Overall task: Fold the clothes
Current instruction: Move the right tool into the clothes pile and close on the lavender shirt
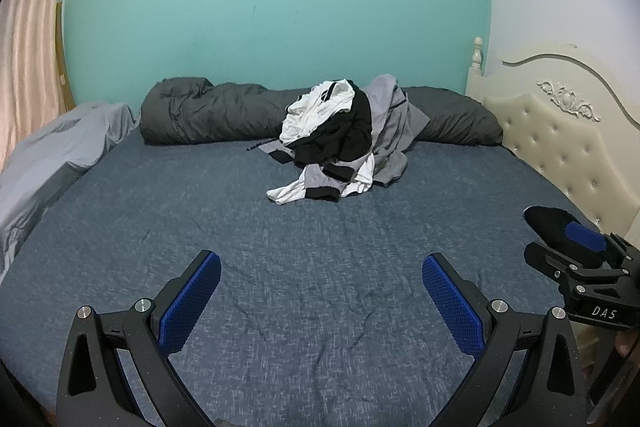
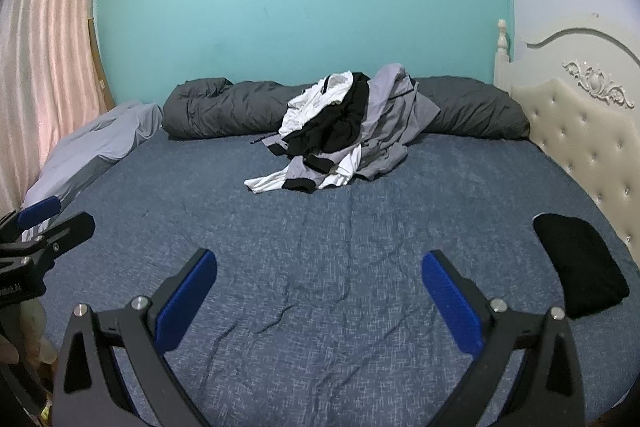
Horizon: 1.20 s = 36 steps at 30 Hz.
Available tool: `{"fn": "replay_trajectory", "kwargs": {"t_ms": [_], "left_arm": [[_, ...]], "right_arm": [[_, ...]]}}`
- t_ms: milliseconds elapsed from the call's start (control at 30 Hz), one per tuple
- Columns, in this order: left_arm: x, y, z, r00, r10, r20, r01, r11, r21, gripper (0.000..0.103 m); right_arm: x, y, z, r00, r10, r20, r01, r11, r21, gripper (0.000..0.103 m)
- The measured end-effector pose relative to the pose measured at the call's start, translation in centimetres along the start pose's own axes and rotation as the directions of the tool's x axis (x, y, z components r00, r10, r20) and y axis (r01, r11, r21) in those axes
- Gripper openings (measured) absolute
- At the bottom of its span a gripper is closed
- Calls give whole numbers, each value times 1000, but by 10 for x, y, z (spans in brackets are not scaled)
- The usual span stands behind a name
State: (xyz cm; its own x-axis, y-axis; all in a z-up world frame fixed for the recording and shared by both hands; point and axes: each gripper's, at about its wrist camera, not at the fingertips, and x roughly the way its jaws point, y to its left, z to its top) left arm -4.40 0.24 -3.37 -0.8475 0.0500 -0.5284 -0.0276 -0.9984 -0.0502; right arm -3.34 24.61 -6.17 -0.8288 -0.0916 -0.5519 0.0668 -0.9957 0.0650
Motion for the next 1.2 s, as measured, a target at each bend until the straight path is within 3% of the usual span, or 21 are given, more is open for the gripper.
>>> {"fn": "replay_trajectory", "kwargs": {"t_ms": [367, 700, 833, 1000, 1200], "left_arm": [[113, 13, 6, 998, 5, -63, -8, 998, -55, 103], [245, 29, 41, 998, 19, -65, -24, 996, -81, 103], [299, 46, 57, 995, 21, -97, -35, 990, -139, 103], [334, 63, 76, 990, 31, -138, -56, 981, -184, 103], [364, 80, 98, 983, 26, -182, -64, 976, -208, 103]], "right_arm": [[94, -40, 5, 998, 4, -65, 0, 998, 58, 102], [223, -61, 43, 996, 22, -83, -18, 999, 46, 102], [281, -62, 68, 996, 55, -74, -53, 998, 32, 101], [327, -67, 99, 993, 81, -86, -75, 995, 69, 93], [369, -67, 132, 989, 80, -123, -72, 995, 64, 91]]}}
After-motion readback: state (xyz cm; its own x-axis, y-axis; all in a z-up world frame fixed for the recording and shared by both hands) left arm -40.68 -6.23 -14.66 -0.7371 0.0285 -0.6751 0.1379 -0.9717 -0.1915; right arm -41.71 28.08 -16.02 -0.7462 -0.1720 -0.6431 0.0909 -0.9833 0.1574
